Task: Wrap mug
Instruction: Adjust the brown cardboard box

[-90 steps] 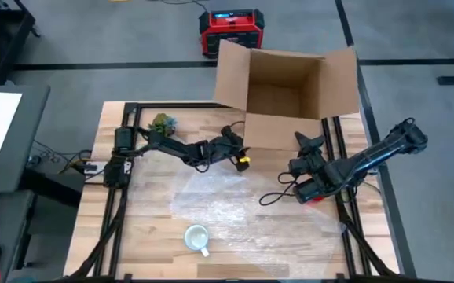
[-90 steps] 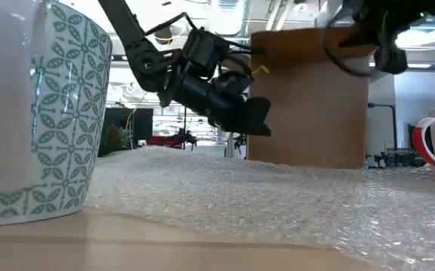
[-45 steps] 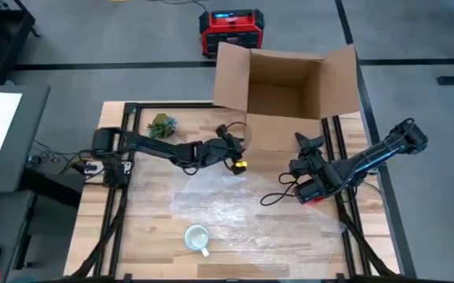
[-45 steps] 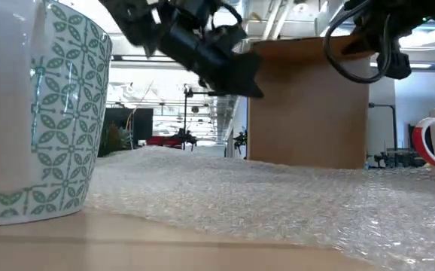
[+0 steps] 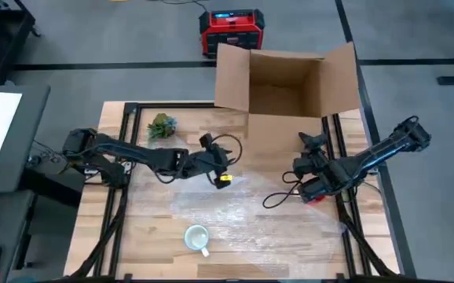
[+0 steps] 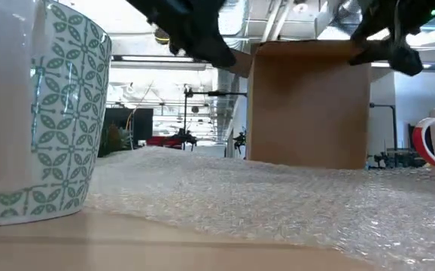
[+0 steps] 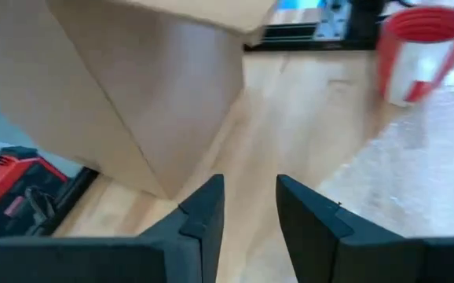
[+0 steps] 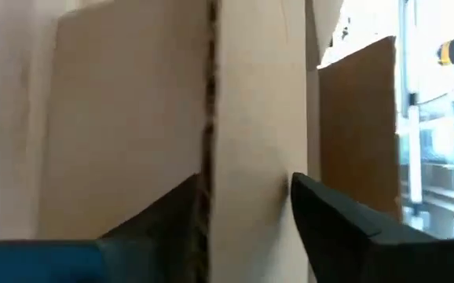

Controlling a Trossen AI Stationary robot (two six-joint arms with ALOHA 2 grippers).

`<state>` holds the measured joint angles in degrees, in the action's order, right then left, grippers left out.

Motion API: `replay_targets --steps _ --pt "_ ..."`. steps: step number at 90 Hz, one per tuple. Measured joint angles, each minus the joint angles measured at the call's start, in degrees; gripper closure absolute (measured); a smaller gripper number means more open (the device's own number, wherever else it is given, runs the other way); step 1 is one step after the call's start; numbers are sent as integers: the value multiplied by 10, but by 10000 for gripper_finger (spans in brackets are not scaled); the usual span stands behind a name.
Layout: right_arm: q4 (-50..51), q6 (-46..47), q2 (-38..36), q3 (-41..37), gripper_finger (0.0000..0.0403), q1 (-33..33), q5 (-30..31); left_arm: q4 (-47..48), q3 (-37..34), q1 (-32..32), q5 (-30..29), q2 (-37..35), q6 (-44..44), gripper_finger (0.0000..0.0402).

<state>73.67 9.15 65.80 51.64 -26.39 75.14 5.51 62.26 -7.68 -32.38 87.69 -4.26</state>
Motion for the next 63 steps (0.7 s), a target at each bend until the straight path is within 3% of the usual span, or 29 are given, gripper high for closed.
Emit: replay_targets --steps 26,63 --pt "1 -3 -67 49 187 -54 -35 18 0 -36 -1 -12 -26 304" --pt "1 -6 -81 110 188 -129 -45 72 0 -79 -1 -12 -70 304"
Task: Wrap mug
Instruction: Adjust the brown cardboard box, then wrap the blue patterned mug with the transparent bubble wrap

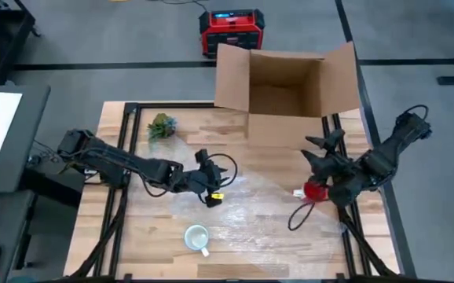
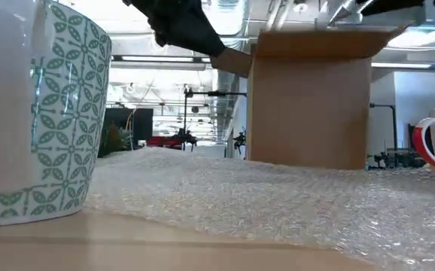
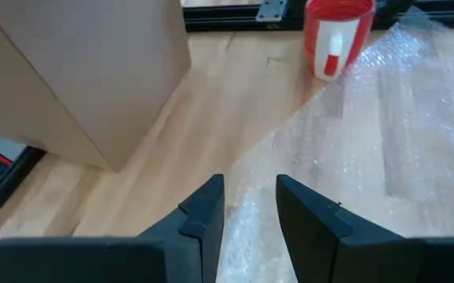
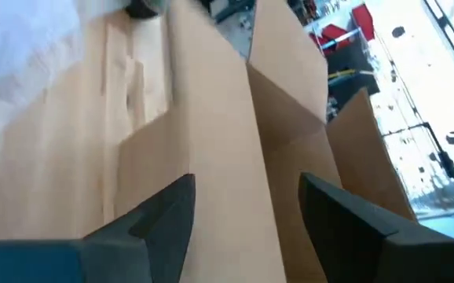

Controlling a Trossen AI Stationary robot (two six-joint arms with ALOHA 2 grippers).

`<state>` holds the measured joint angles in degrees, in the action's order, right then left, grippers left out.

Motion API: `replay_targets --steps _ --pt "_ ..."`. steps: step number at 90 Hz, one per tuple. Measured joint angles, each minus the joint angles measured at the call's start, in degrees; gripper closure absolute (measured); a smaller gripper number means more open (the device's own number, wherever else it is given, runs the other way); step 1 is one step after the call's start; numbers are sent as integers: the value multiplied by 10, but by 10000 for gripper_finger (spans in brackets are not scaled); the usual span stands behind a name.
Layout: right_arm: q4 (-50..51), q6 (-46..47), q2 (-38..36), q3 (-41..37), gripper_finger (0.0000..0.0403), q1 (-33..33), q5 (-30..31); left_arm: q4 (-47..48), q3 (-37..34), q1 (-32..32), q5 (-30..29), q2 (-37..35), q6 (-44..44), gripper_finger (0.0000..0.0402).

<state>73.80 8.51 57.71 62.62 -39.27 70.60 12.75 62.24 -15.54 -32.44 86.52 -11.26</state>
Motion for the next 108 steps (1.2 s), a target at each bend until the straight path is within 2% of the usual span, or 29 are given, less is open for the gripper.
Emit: replay_targets --steps 25,32,46,59,77,90,108 --pt "-28 -5 0 20 185 -55 -4 19 0 -18 -9 0 -25 304" --pt "-70 -31 1 27 184 -79 -7 28 0 -25 -9 0 -38 304" --pt "-193 -111 15 36 184 -124 -57 55 0 -44 -9 0 -78 304" --pt "-261 -121 37 36 184 -156 -148 96 0 -68 -9 0 -142 304" --pt "-273 -4 81 22 184 -159 -290 139 -10 -102 -9 0 -256 304" --pt "-330 49 116 -32 184 -136 -386 146 -34 -115 -7 0 -319 304" --pt "-482 36 150 -116 187 -60 -546 169 -54 -121 -6 1 -370 304"
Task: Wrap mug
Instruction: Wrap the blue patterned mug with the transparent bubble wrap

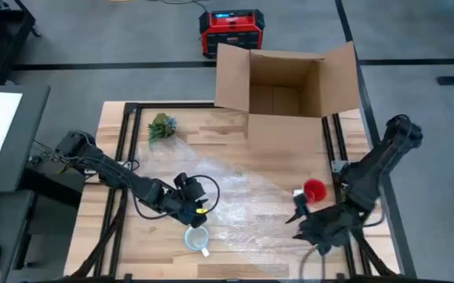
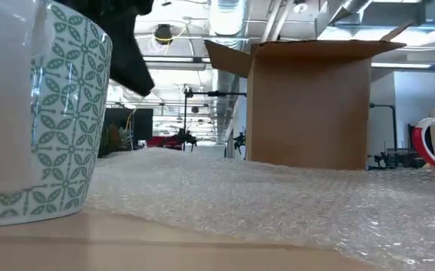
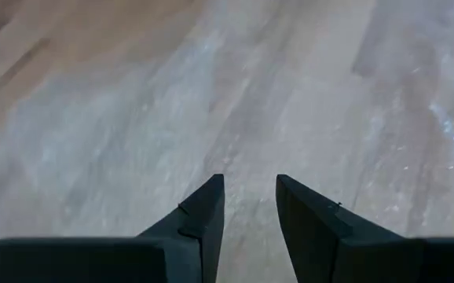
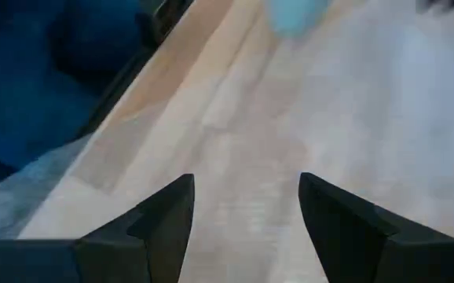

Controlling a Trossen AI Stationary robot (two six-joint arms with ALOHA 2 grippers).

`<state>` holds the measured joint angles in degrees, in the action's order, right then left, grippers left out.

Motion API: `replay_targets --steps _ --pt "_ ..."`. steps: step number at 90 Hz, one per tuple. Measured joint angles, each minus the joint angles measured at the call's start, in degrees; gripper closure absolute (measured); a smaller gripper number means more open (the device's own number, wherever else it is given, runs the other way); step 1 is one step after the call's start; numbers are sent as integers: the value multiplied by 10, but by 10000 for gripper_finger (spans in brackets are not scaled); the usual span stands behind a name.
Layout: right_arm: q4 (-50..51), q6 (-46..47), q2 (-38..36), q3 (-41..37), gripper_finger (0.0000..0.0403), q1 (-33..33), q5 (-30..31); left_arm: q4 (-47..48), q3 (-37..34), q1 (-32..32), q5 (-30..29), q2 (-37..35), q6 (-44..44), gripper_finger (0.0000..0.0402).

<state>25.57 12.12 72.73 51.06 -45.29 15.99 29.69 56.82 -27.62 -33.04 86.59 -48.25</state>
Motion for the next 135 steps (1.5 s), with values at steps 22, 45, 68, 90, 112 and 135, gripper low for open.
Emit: replay_targets --steps 22,45,68,90,112,135 --pt "-130 -20 50 -69 215 81 -131 4 -8 -4 0 0 -11 304" --pt "-161 -21 151 -76 239 117 -191 4 -8 -17 0 0 -26 304" --pt "-240 -65 254 -76 258 146 -255 4 -8 -35 -32 12 -54 304" --pt "-308 -78 304 -73 276 193 -267 -6 -9 -42 -80 24 -81 304" --pt "-385 -35 333 -73 285 230 -230 -34 -8 -42 -117 27 -84 304" --pt "-379 52 328 -71 285 232 -43 -38 -8 -50 -123 27 -84 304"
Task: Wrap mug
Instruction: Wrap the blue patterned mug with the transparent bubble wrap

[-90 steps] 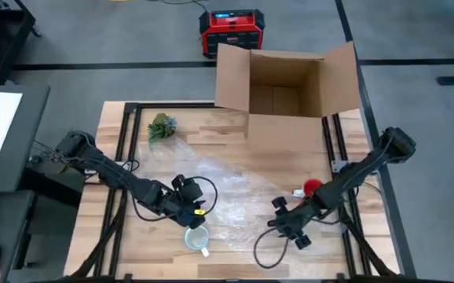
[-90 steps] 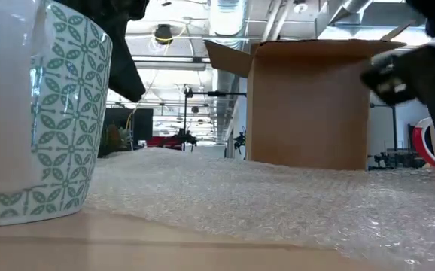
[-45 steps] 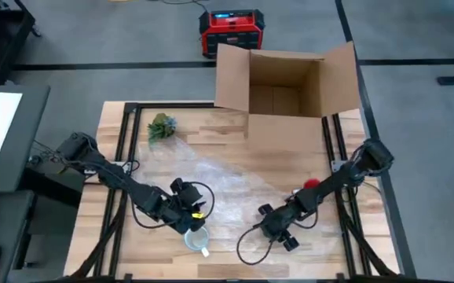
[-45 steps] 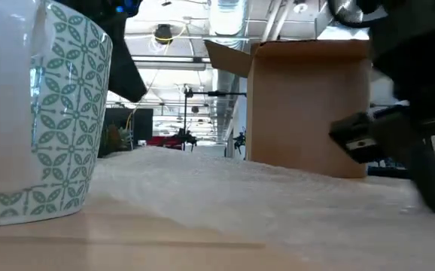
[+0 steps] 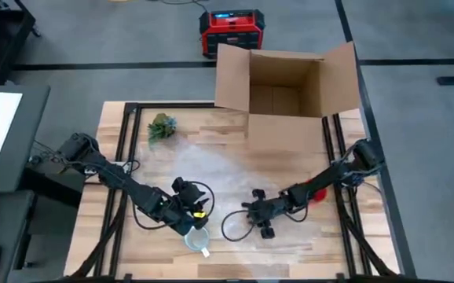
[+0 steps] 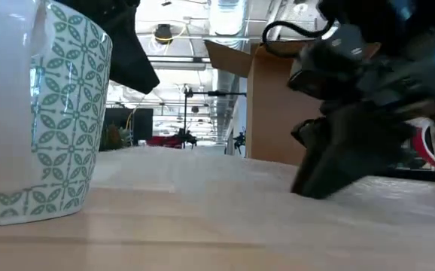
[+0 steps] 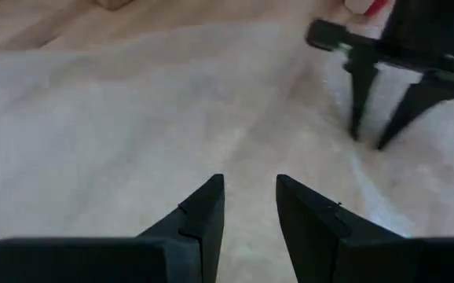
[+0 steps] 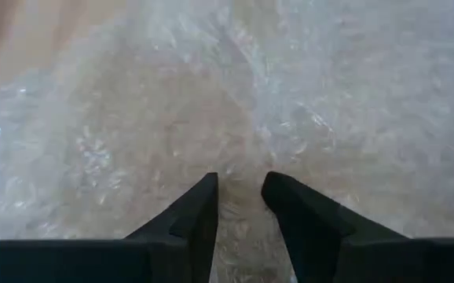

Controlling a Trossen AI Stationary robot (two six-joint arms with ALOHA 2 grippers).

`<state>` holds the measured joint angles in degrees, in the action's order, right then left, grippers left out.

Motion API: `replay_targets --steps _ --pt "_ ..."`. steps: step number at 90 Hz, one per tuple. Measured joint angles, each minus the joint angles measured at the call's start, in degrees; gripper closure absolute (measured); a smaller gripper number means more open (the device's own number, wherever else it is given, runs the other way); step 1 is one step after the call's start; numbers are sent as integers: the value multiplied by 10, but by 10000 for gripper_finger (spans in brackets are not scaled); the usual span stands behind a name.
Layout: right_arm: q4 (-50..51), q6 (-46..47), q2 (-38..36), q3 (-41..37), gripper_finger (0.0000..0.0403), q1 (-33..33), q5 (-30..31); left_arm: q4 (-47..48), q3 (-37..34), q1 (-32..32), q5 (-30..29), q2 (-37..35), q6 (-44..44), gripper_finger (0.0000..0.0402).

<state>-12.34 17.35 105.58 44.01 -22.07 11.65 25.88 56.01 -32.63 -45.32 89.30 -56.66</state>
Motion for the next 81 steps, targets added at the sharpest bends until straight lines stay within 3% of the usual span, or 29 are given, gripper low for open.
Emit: replay_targets --steps 10,31,52,81 --pt "2 6 1 6 285 1 42 0 0 -8 0 0 0 304" --pt "21 -40 3 36 285 -7 44 4 0 -17 0 0 0 304" --pt "181 -38 -37 103 285 -30 36 5 0 -18 -1 0 0 304" --pt "231 -22 -48 113 285 -66 -69 16 1 -7 3 5 0 304"
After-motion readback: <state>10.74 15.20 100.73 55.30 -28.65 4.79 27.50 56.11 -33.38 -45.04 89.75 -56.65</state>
